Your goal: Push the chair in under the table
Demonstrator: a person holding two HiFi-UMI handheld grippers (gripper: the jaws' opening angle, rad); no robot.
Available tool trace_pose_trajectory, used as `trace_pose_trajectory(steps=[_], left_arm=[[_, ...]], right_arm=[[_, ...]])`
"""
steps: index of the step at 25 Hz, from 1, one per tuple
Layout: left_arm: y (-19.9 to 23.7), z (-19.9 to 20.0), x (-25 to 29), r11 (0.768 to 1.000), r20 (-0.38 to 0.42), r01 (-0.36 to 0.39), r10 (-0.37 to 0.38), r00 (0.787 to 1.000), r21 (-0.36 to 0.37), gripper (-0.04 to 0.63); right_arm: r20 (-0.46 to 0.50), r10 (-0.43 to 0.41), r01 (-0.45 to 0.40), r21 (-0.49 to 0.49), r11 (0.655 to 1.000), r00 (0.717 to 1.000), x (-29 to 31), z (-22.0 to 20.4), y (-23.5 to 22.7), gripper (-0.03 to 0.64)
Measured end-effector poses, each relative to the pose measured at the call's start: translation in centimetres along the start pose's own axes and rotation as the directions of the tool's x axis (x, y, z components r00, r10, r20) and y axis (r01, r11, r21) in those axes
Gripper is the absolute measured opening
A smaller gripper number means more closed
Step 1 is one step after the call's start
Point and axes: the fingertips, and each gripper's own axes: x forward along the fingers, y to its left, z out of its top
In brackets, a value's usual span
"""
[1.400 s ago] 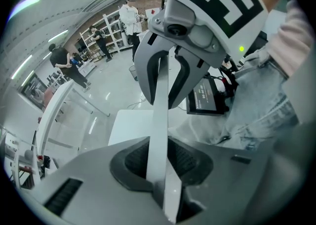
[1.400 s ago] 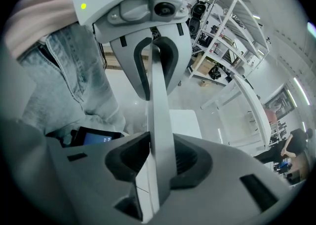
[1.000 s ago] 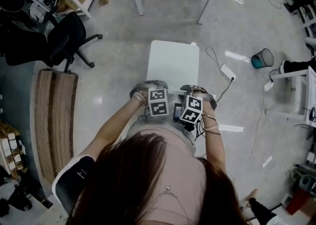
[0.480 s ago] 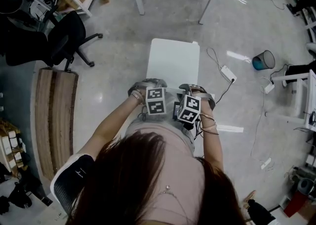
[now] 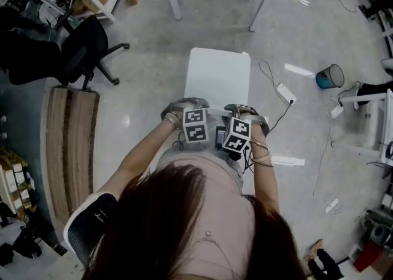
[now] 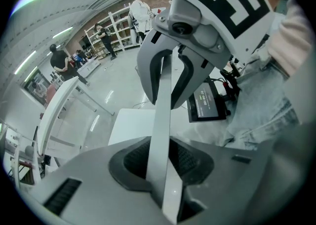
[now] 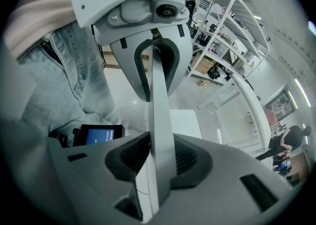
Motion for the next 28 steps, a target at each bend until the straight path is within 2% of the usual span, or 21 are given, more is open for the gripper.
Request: trace_pose_trajectory(steps=[12, 28], left_arm=[[3.6, 0.8, 0.9, 1.0, -0.003, 0.015, -0.015, 1.0, -0.012, 0.106], [9.9, 1.2, 2.3, 0.999, -0.014, 0.032, -0.033, 0.999, -0.041, 0.109]], right_arm=[[-0.003, 0.036, -0.036, 0.025, 0.999, 0.999, 0.9, -0.9, -3.5, 0.126], [0.018, 0.058, -0.058, 0.009, 0.998, 0.998, 2.7, -1.3, -9.9, 0.135]])
